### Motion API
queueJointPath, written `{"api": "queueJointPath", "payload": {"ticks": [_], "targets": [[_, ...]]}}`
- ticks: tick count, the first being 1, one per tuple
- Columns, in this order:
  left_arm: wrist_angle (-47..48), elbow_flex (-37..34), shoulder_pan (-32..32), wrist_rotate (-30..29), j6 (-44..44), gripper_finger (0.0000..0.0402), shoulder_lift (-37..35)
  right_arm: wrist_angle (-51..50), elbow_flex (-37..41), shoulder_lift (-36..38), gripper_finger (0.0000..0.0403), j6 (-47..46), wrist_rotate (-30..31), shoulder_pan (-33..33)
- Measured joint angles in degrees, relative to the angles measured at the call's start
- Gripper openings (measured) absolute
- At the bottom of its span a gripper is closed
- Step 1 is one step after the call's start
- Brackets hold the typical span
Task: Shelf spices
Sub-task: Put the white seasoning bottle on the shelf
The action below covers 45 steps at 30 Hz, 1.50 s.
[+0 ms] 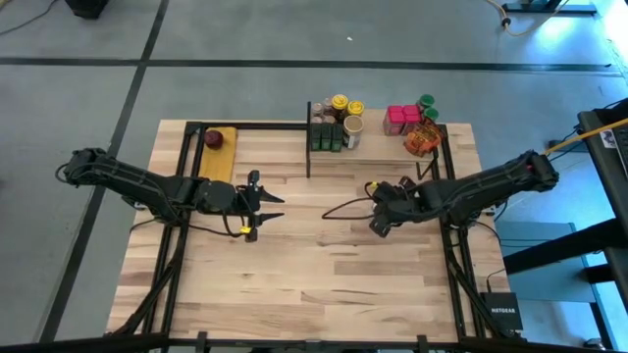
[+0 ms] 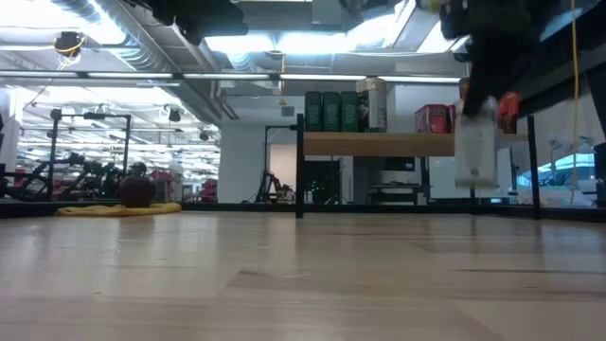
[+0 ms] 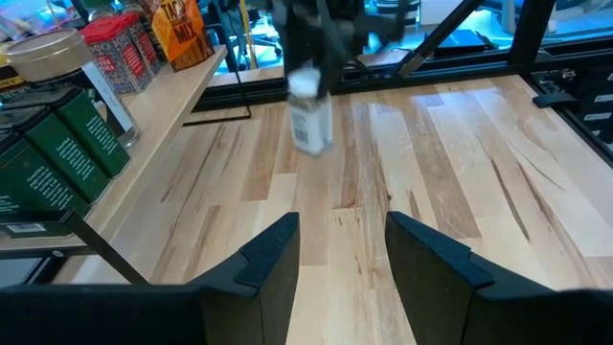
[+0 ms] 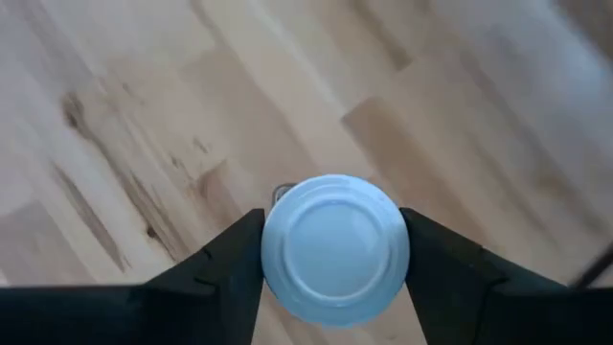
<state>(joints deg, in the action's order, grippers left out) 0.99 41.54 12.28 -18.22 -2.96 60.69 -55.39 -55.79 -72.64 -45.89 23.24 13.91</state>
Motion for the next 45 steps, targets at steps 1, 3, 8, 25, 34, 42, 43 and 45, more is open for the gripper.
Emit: {"api": "queueJointPath", "payload": {"ticks": [1,3,8,25,34,42,43,45], "targets": [[0.0,0.0,0.0,0.0,0.0,0.015,0.0,-2.0,-2.1,0.0,0.0209,0.1,0.8,0.0],[0.0,0.0,0.0,0.0,0.0,0.015,0.0,-5.3,-6.6,0.0,0.0209,0.1,3.2,0.0],[0.0,0.0,0.0,0.0,0.0,0.015,0.0,-10.2,-17.9,0.0,0.0209,0.5,11.8,-0.7],[-0.2,0.0,0.0,0.0,0.0,0.015,0.0,-10.7,-37.5,-1.9,0.0209,16.9,5.3,-33.4],[-0.4,0.0,0.0,0.0,0.0,0.015,0.0,-6.5,-37.7,-9.0,0.0209,19.4,-3.7,-46.3],[-0.4,0.0,0.0,0.0,0.0,0.015,0.0,-5.7,-37.7,-13.5,0.0209,19.6,-6.4,-49.4],[-0.4,0.0,0.0,0.0,0.0,0.015,0.0,-5.6,-37.7,-13.9,0.0209,19.6,-6.4,-49.6],[-0.4,0.0,0.0,0.0,0.0,0.015,0.0,-5.6,-37.7,-14.3,0.0209,19.6,-6.3,-50.1]]}}
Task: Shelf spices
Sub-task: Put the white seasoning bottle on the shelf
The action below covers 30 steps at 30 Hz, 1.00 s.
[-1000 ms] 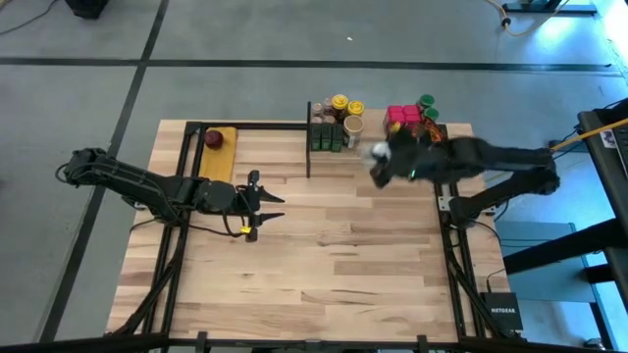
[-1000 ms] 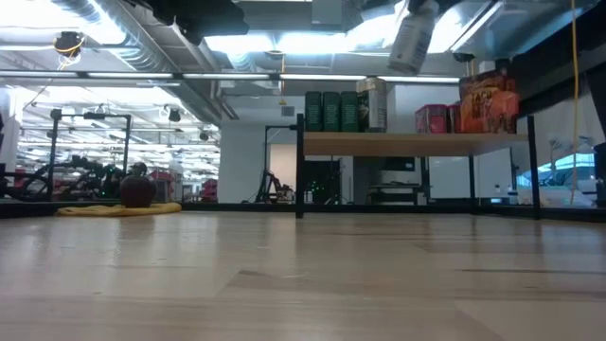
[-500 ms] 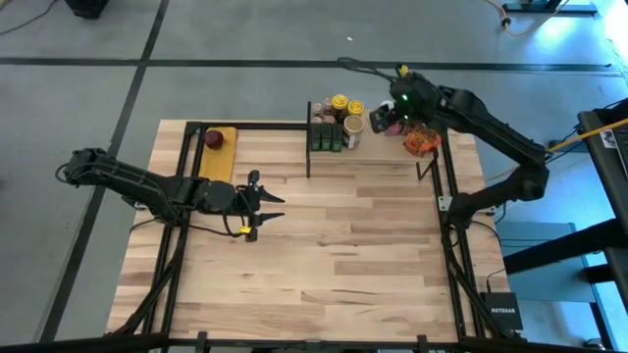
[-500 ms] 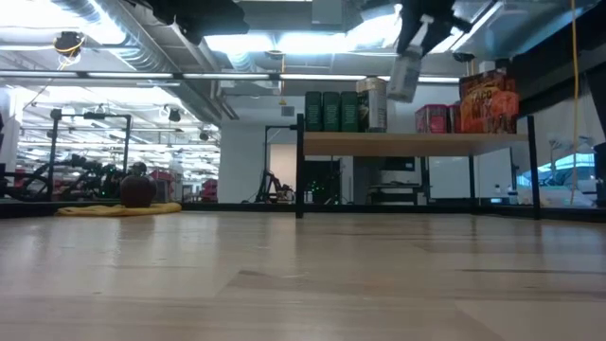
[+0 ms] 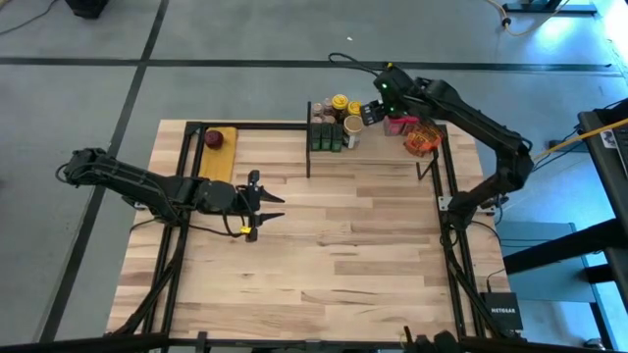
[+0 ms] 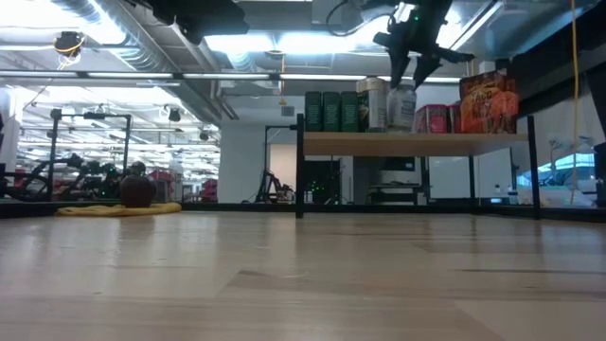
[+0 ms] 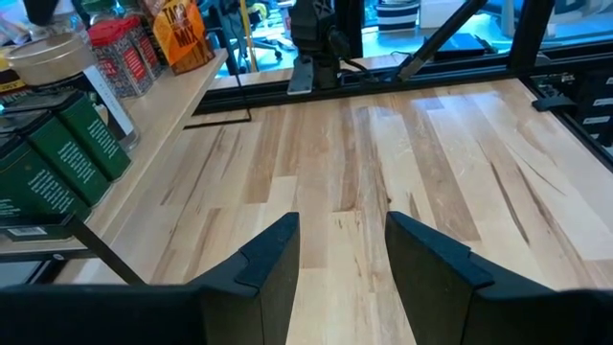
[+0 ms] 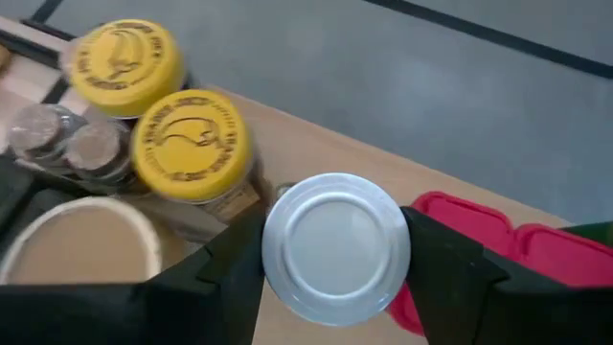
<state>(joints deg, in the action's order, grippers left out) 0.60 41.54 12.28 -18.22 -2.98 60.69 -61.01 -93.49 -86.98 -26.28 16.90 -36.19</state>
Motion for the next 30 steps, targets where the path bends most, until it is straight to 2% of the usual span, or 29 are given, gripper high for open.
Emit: {"api": "queueJointPath", "payload": {"ticks": [7,12,20,30], "targets": [[0.1,0.0,0.0,0.0,0.0,0.015,0.0,0.0,0.0,-1.2,0.0211,-2.6,1.0,-1.4],[0.1,0.0,0.0,0.0,0.0,0.015,0.0,0.3,0.4,-1.2,0.0229,-5.0,1.1,-1.5],[0.0,0.0,0.0,0.0,0.0,0.015,0.0,-0.1,0.4,-1.8,0.0221,-6.3,1.0,-1.7],[0.0,0.0,0.0,0.0,0.0,0.015,0.0,0.6,0.4,-4.3,0.0247,-5.3,0.5,-1.7]]}}
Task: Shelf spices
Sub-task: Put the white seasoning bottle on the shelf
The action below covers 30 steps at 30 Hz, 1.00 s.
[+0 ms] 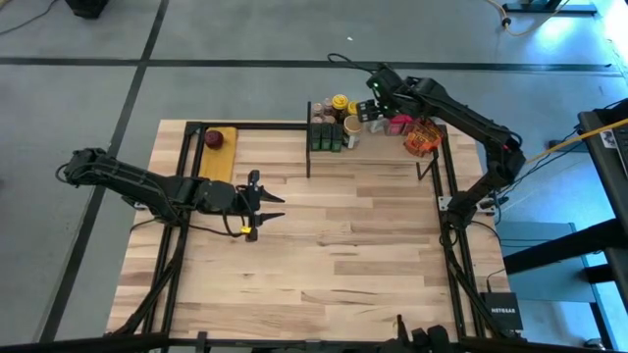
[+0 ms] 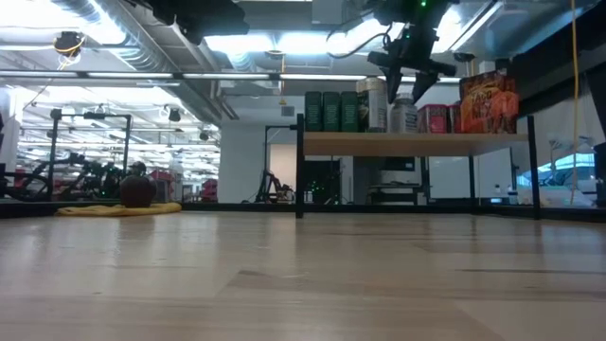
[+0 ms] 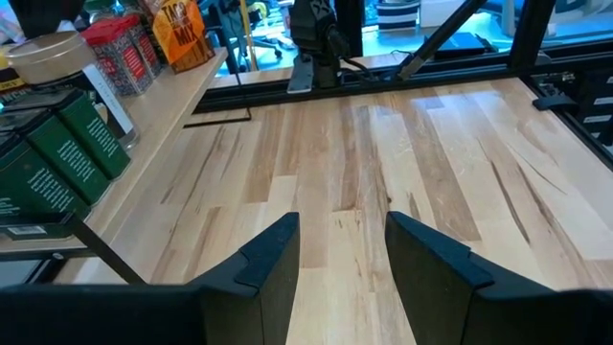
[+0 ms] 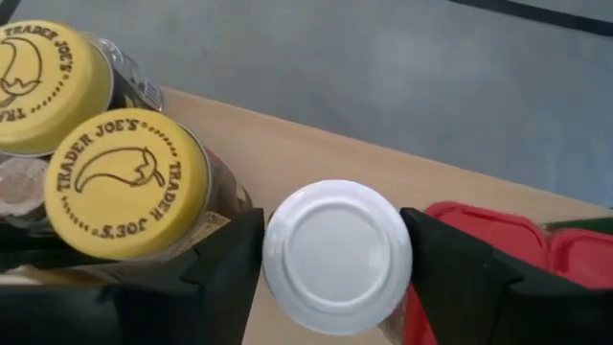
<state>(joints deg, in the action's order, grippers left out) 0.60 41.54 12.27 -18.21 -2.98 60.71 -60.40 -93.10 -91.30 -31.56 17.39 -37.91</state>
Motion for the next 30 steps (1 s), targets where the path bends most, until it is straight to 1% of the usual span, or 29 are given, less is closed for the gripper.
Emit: {"api": "queueJointPath", "payload": {"ticks": [15,22,27,30], "targets": [[0.0,0.0,0.0,0.0,0.0,0.015,0.0,0.5,-0.2,0.7,0.025,1.9,0.4,0.0],[0.0,0.0,0.0,0.0,0.0,0.015,0.0,-1.3,-4.4,0.8,0.025,3.5,-0.2,0.4],[0.0,0.0,0.0,0.0,0.0,0.015,0.0,-3.5,-5.0,0.8,0.025,8.1,-0.5,1.1],[0.0,0.0,0.0,0.0,0.0,0.015,0.0,-4.5,-4.7,0.8,0.025,9.9,0.3,1.3]]}}
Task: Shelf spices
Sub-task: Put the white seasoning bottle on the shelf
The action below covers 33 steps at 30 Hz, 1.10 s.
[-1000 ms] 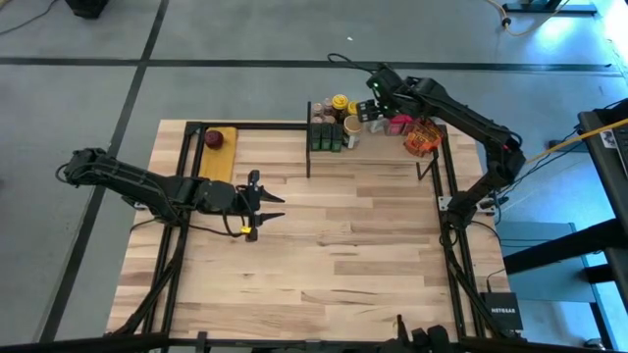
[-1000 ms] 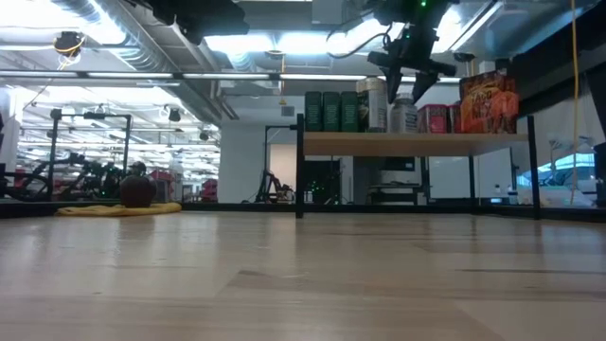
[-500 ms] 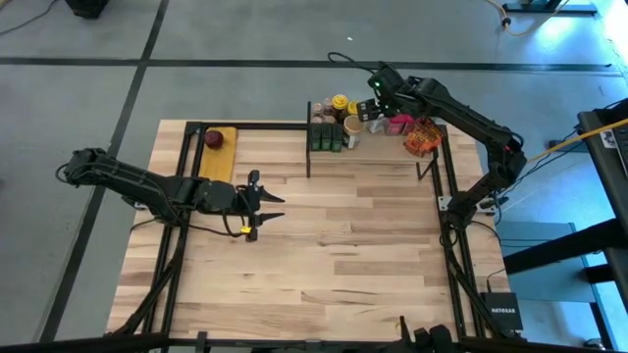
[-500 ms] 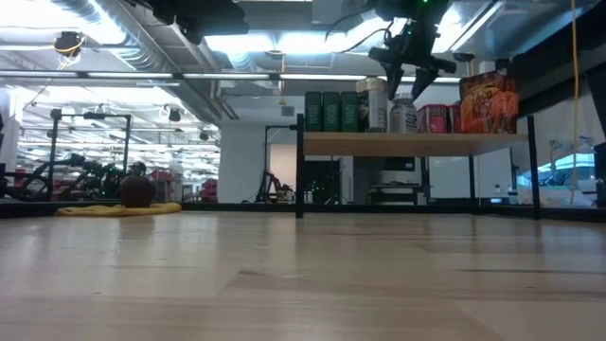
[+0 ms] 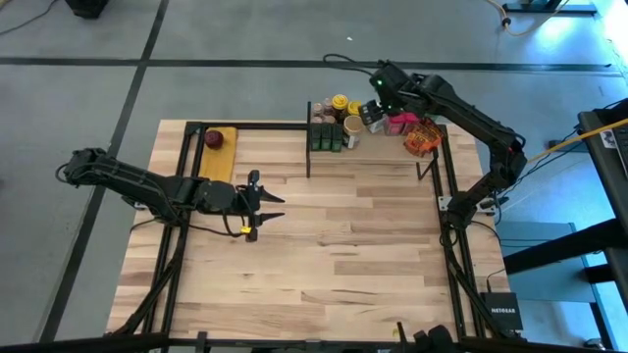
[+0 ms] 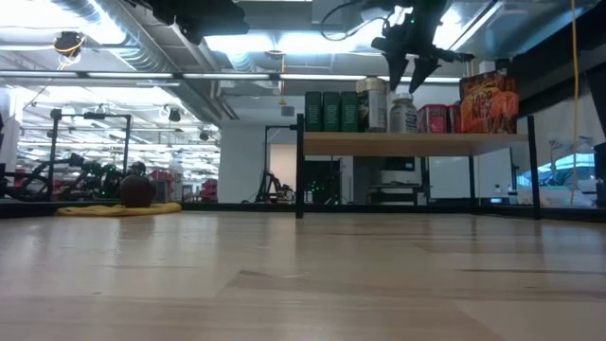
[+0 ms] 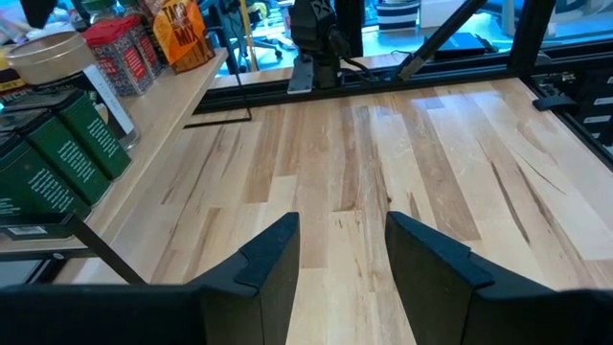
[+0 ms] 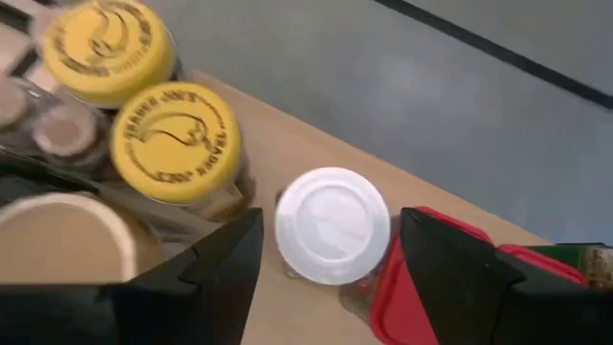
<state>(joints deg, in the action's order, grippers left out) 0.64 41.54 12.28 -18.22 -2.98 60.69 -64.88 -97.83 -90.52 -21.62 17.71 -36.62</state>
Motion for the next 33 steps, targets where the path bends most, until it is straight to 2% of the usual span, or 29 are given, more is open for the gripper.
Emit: {"api": "queueJointPath", "payload": {"ticks": [13,20,23,33], "targets": [[0.1,0.0,0.0,0.0,0.0,0.015,0.0,2.0,3.5,-0.1,0.0247,3.8,1.1,-0.2],[0.1,0.0,0.0,0.0,0.0,0.015,0.0,2.2,3.5,-0.1,0.02,4.0,-0.5,-0.2],[0.1,0.0,0.0,0.0,0.0,0.015,0.0,2.3,3.5,-0.1,0.0198,3.9,-0.5,-0.2],[0.0,0.0,0.0,0.0,0.0,0.015,0.0,2.0,3.5,-0.1,0.0205,-7.5,0.2,-0.2]]}}
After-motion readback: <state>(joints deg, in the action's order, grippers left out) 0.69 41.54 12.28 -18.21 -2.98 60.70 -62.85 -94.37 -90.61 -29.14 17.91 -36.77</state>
